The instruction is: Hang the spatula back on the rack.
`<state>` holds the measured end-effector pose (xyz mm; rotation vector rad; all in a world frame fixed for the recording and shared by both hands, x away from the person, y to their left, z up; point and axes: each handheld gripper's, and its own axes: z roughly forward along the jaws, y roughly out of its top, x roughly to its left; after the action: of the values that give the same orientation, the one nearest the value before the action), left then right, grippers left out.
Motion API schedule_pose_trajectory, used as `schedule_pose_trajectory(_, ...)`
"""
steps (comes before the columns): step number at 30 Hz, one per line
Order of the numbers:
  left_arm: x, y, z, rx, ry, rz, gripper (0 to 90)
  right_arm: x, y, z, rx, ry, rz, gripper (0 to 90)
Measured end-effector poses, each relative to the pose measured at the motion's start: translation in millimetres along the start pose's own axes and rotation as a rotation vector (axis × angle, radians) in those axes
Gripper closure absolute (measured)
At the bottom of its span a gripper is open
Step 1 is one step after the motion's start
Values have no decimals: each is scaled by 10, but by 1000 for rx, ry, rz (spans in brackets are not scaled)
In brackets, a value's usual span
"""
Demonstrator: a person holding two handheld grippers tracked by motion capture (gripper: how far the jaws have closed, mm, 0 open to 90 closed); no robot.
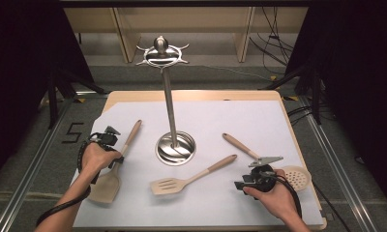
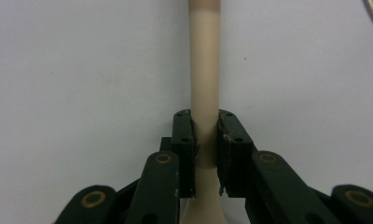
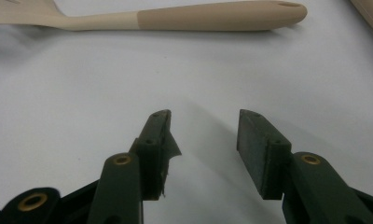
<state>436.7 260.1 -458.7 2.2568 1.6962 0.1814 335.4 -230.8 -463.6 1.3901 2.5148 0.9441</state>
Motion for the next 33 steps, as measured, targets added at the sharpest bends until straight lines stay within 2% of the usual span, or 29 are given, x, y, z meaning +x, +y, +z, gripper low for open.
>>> schedule_pose_trajectory(3,1,-64,-81,-52,-10,-8,781,-2,0,1,-2,-1,1,551)
schedule_pose_trajectory(6,7,-114,-161,-135,-68,18,781,1,0,1,0,-2,-1,551)
schedule_pose_trajectory(10,21,-203,-297,-210,-112,40,781,-1,-2,10,-16,-4,4,552)
schedule_pose_trajectory(11,21,-203,-297,-210,-112,40,781,1,-6,27,-34,-13,8,552)
schedule_pose_trajectory(12,13,-262,-361,-250,-117,26,781,-1,-1,8,-21,-5,2,553)
schedule_pose_trajectory(13,13,-262,-361,-250,-117,26,781,-1,-1,8,-21,-5,2,553)
schedule_pose_trajectory(14,10,-303,-404,-285,-122,43,781,3,4,-6,-9,-5,-6,553)
schedule_pose_trajectory(15,10,-303,-404,-285,-122,43,781,4,-4,26,-37,-12,2,553)
schedule_pose_trajectory(16,-10,-325,-419,-318,-117,27,781,-12,0,4,-12,-11,-25,553)
schedule_pose_trajectory(17,-8,-368,-480,-352,-133,45,781,-11,0,5,-13,-11,-24,554)
schedule_pose_trajectory(19,1,-385,-512,-356,-138,60,781,-10,-4,16,-27,-16,-22,554)
schedule_pose_trajectory(20,5,-410,-559,-374,-139,85,781,1,-1,12,-32,-9,0,556)
schedule_pose_trajectory(21,5,-410,-559,-374,-139,85,781,0,1,6,-28,-7,-1,556)
schedule_pose_trajectory(22,-1,-436,-614,-392,-135,102,781,1,3,-4,-21,-8,-3,557)
schedule_pose_trajectory(25,-23,-466,-668,-434,-142,103,781,4,2,2,-29,-11,-1,559)
schedule_pose_trajectory(27,-40,-504,-740,-492,-152,112,781,6,3,-2,-30,-13,-2,560)
schedule_pose_trajectory(29,-62,-524,-770,-533,-164,101,781,8,9,-26,-14,-16,-5,561)
schedule_pose_trajectory(30,-62,-524,-770,-533,-164,101,782,-4,5,-19,-21,-20,-17,561)
schedule_pose_trajectory(31,-86,-549,-794,-572,-175,95,781,15,8,-29,-17,-13,7,561)
schedule_pose_trajectory(32,-86,-549,-794,-572,-175,95,781,15,8,-30,-17,-13,7,561)
schedule_pose_trajectory(33,-90,-565,-800,-601,-185,96,781,15,8,-30,-17,-13,7,561)
